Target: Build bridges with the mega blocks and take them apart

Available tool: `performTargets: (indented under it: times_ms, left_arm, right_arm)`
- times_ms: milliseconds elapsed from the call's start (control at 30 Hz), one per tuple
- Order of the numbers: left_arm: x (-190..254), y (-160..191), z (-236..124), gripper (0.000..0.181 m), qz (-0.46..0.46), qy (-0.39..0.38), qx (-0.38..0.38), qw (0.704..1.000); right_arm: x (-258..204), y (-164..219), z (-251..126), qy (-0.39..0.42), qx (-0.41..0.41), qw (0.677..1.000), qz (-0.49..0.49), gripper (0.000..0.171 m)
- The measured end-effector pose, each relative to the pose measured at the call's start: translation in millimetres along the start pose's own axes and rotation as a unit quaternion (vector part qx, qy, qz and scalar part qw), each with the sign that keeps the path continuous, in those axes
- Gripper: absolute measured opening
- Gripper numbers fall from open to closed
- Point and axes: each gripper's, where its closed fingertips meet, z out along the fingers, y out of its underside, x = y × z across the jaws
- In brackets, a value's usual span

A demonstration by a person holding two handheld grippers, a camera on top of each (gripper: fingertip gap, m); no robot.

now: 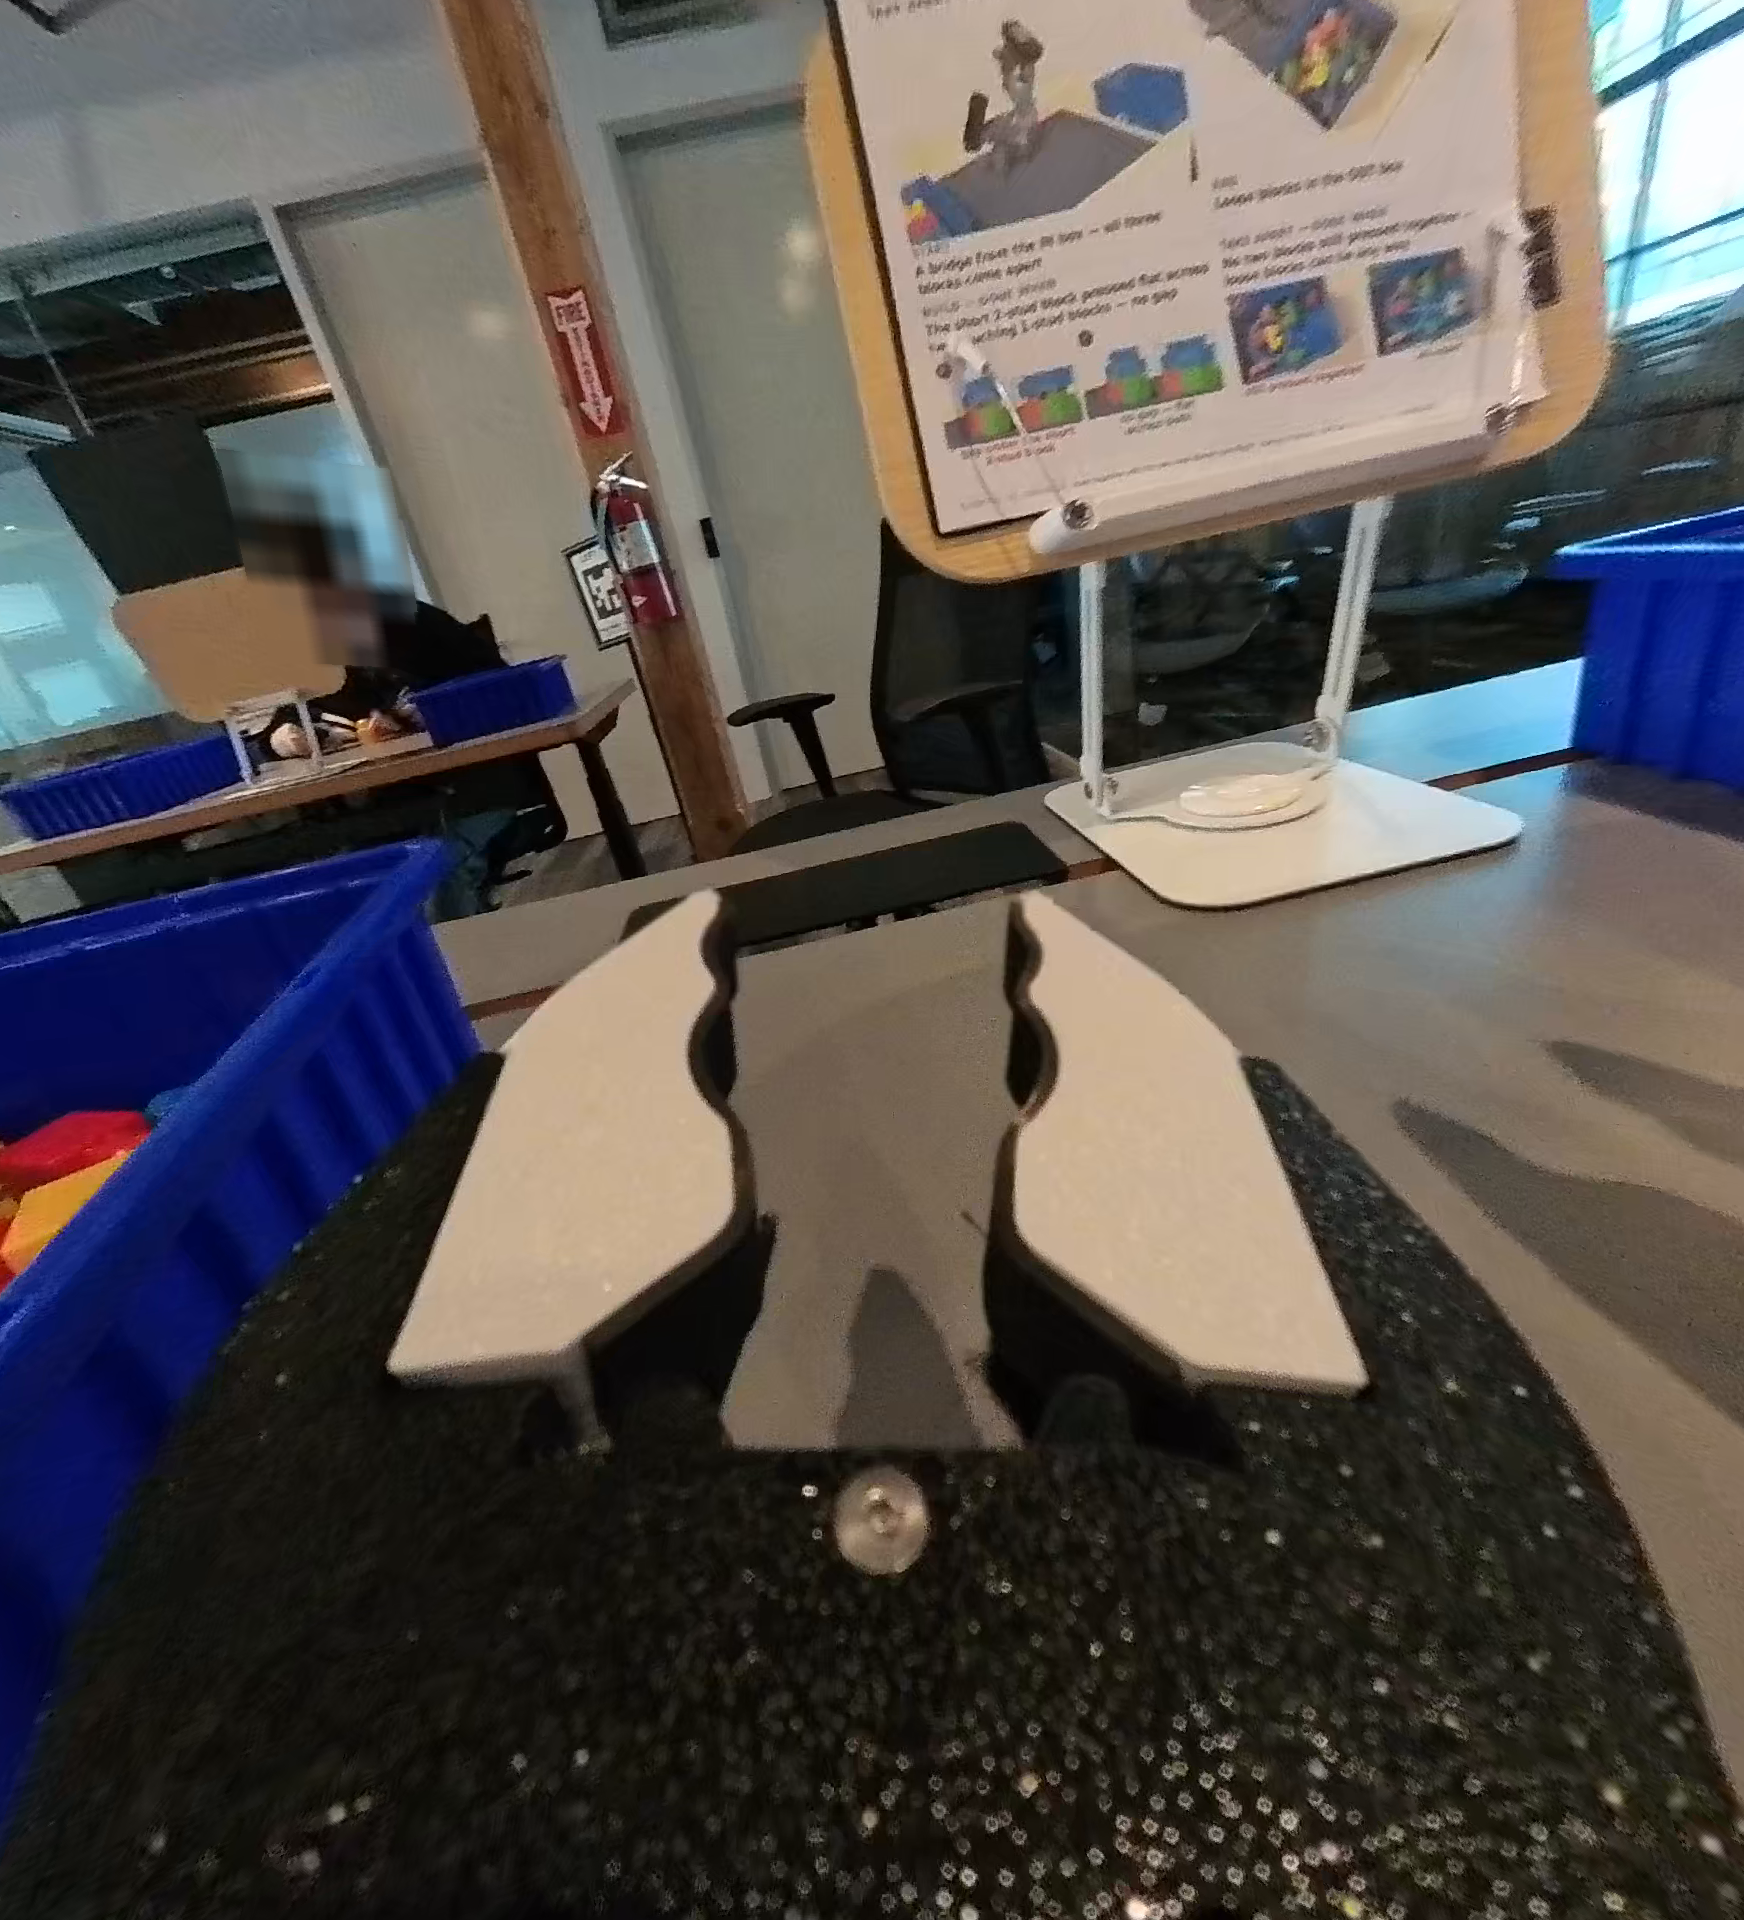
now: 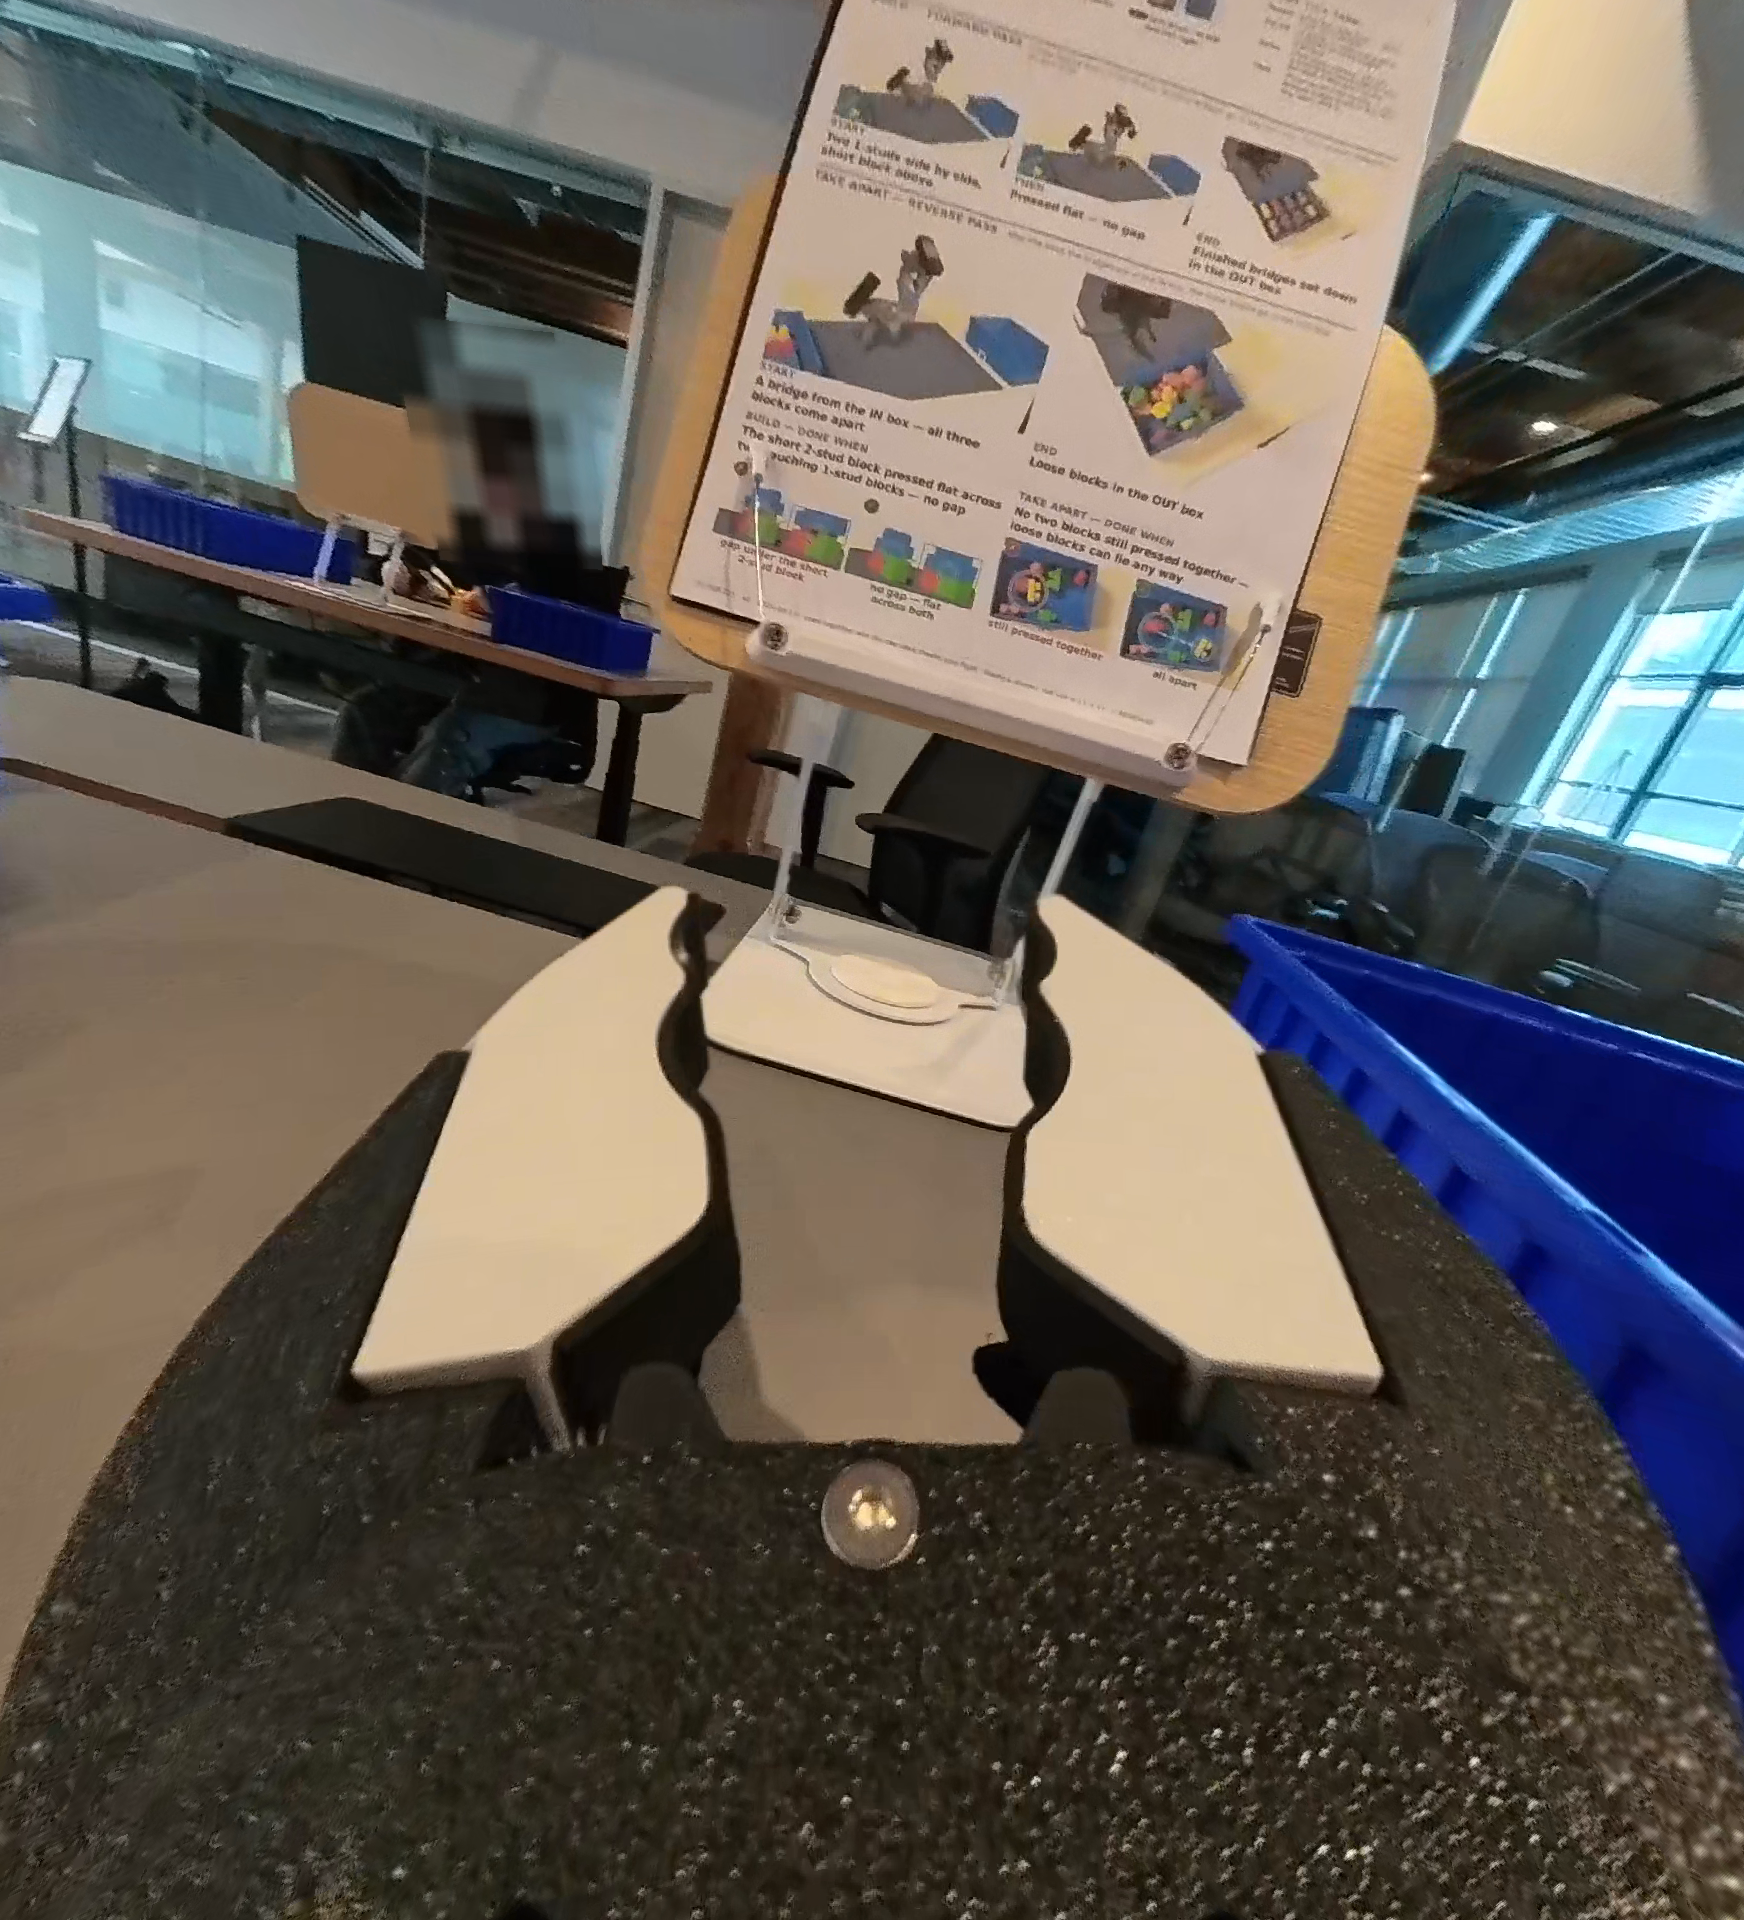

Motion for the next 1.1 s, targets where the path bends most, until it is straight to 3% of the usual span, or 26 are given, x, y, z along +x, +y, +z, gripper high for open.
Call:
performTargets:
  times_ms: [200, 433, 767, 1100]
  left_arm:
    - [9, -10, -14, 0.062, 0.012, 0.021, 0.017, 1.000]
    - [21, -8, -19, 0.067, 0.037, 0.048, 0.016, 0.998]
    - [11, -13, -27, 0.057, 0.045, 0.032, 0.028, 0.998]
    - [2, -5, -22, 0.054, 0.022, 0.027, 0.012, 0.999]
  right_arm:
    - [-2, -1, -11, -0.042, 0.005, 0.999, 0.027, 0.072]
    - [-9, -3, -11, -0.072, 0.013, 0.997, 0.033, 0.065]
    - [-6, -9, -2, -0.055, 0.040, 0.997, 0.028, 0.057]
    - [-37, -18, -3, -0.125, 0.054, 0.990, 0.031, 0.053]
